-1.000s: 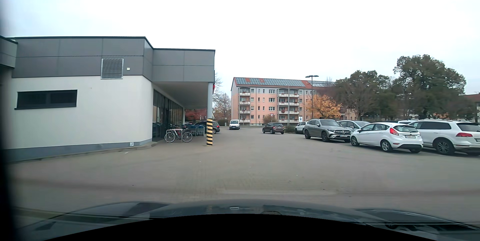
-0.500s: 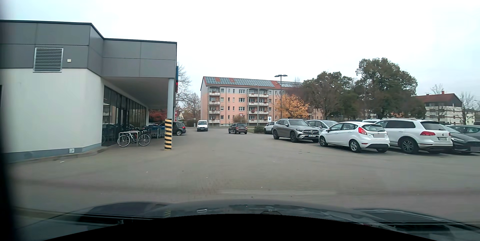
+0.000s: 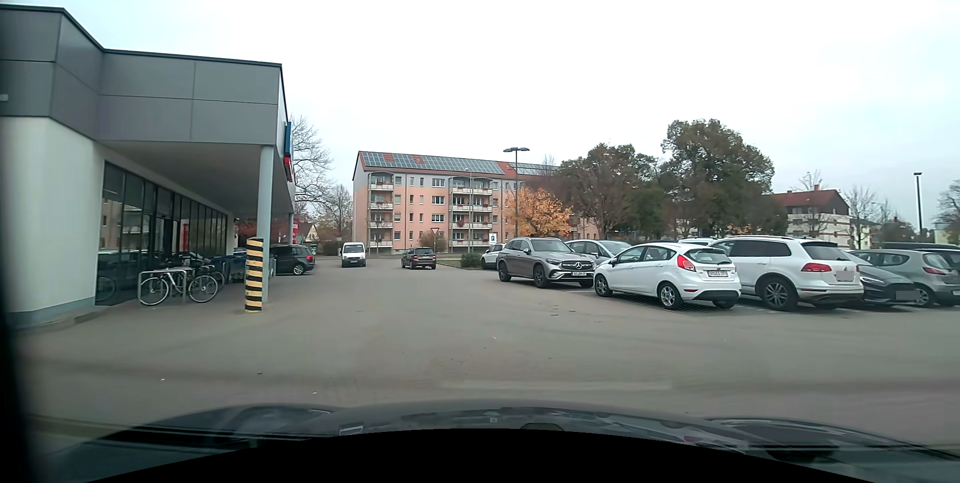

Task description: Follow the waypoints while adhering to traffic rules and regulations

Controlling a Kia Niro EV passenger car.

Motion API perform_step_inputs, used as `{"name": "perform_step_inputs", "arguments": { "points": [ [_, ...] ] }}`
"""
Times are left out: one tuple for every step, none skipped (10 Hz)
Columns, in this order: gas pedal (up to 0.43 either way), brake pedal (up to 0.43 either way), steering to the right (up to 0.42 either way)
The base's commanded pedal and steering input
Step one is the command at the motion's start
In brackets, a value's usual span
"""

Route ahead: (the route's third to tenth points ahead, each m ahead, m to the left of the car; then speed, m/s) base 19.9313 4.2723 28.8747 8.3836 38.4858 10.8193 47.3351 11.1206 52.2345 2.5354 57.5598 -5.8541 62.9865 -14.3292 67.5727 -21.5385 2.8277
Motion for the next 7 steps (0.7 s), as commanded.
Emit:
{"name": "perform_step_inputs", "arguments": {
  "points": [
    [0.169,0.0,0.182],
    [0.169,0.0,0.154],
    [0.157,0.0,0.114],
    [0.157,0.0,0.076],
    [0.157,0.0,0.052],
    [0.157,0.0,0.028],
    [0.157,0.0,0.005]
  ]
}}
